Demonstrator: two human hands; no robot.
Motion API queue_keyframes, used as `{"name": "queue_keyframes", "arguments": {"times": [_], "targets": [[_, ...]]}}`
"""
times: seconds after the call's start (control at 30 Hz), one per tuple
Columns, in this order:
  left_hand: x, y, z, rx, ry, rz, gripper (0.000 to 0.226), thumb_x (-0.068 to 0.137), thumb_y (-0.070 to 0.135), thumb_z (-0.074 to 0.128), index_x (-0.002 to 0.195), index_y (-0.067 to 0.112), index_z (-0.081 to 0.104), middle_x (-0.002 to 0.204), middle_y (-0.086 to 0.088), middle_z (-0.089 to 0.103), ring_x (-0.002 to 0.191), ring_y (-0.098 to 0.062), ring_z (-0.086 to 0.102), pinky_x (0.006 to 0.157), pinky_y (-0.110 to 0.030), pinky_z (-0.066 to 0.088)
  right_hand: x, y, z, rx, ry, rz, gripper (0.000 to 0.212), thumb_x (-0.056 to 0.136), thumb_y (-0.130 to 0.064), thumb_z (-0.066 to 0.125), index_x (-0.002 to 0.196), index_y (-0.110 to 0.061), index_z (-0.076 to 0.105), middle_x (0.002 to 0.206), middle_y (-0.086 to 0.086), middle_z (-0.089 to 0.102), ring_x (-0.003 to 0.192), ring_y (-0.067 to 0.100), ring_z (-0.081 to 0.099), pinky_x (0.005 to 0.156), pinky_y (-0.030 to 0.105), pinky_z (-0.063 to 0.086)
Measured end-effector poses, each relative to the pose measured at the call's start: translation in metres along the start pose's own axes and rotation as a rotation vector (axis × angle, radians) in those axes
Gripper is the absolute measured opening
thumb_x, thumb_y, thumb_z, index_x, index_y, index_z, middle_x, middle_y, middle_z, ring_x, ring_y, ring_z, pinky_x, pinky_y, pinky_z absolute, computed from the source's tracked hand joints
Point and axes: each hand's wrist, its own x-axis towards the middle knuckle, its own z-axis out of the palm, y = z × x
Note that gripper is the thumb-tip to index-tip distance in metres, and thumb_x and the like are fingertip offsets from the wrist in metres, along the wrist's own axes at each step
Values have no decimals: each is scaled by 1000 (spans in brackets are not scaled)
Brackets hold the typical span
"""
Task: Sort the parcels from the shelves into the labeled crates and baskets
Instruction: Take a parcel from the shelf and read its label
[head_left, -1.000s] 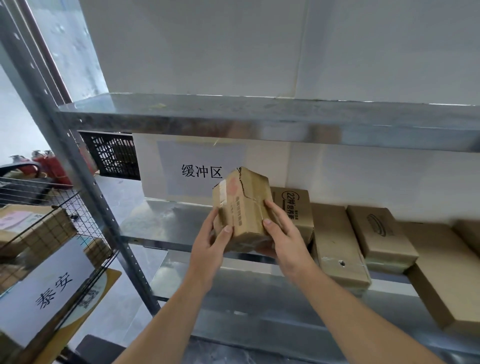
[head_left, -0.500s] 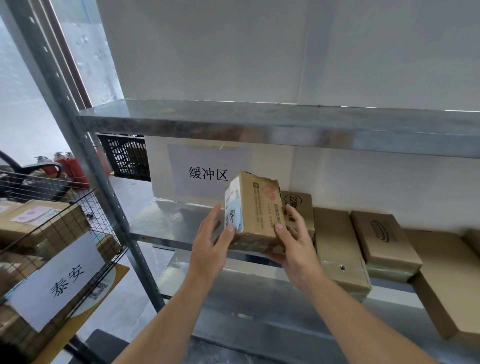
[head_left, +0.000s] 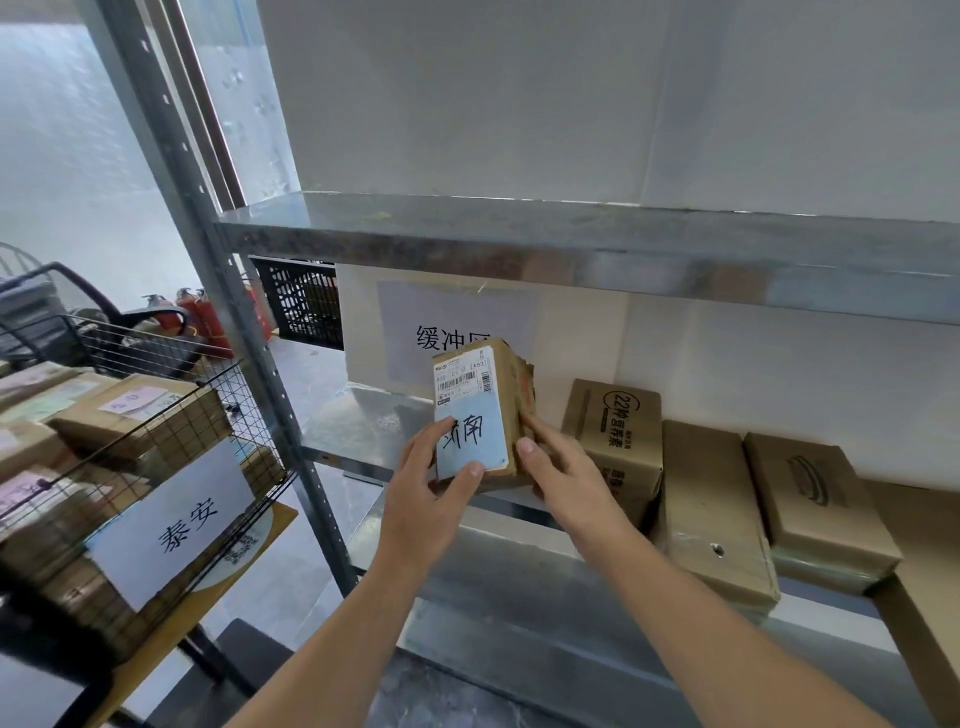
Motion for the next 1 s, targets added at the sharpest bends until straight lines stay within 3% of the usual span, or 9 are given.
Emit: {"name": "queue_keyframes", "arguments": {"times": [0.13, 0.23, 0.3, 0.4, 0.5, 0.67, 0.77, 1.0], "targets": [[-2, 3, -14, 117, 29, 87, 63, 79, 51, 63, 138, 34, 47, 140, 14, 41, 125, -5, 46, 81, -11, 52, 0, -6, 14, 112, -134, 6, 63, 90, -53, 67, 147, -56, 39, 135, -27, 57, 126, 4, 56, 99, 32, 51], [-4, 6, -28, 118, 44, 111, 56, 82, 46, 61, 135, 31, 50, 141, 9, 41, 124, -3, 47, 80, -7, 48, 6, -10, 27, 105, -180, 30, 56, 95, -43, 68, 140, -64, 40, 127, -31, 61, 122, 12, 60, 98, 39, 54], [-6, 4, -40, 95, 80, 118, 52, 84, 43, 60, 134, 32, 50, 140, 9, 42, 126, -2, 47, 83, -10, 50, 10, -15, 40, 133, -208, 44, 56, 98, -29, 66, 135, -64, 42, 131, -23, 62, 119, 15, 63, 97, 40, 56], [-7, -3, -63, 109, 140, 138, 50, 88, 32, 63, 136, 27, 49, 135, 13, 43, 127, 2, 44, 87, -18, 55, 14, -21, 63, 186, -253, 45, 65, 99, -17, 63, 143, -57, 38, 130, -14, 62, 109, 13, 69, 86, 31, 58], [-13, -13, -92, 139, 181, 137, 52, 91, 23, 68, 139, 26, 48, 135, 16, 42, 129, -1, 45, 86, -24, 57, 17, -28, 95, 229, -316, 46, 68, 98, -19, 65, 139, -63, 33, 129, -6, 63, 111, 20, 68, 90, 35, 57], [-31, -18, -156, 227, 296, 160, 53, 91, 25, 68, 138, 31, 45, 138, 18, 42, 132, -12, 46, 88, -24, 56, 19, -40, 167, 204, -417, -4, 73, 95, -22, 71, 134, -70, 33, 131, 0, 63, 109, 19, 71, 82, 33, 62], [-45, -18, -200, 295, 375, 173, 53, 92, 31, 64, 140, 31, 43, 139, 19, 40, 134, -14, 44, 93, -30, 56, 15, -49, 214, 216, -473, -25, 70, 96, -19, 69, 135, -66, 34, 125, 0, 65, 105, 17, 73, 78, 33, 62], [-81, -18, -301, 425, 511, 157, 55, 92, 28, 61, 144, 20, 45, 143, 11, 40, 136, -13, 42, 96, -38, 54, -10, -70, 321, 270, -591, -57, 71, 91, -21, 76, 136, -63, 40, 131, 1, 64, 111, 19, 70, 88, 44, 62]]}}
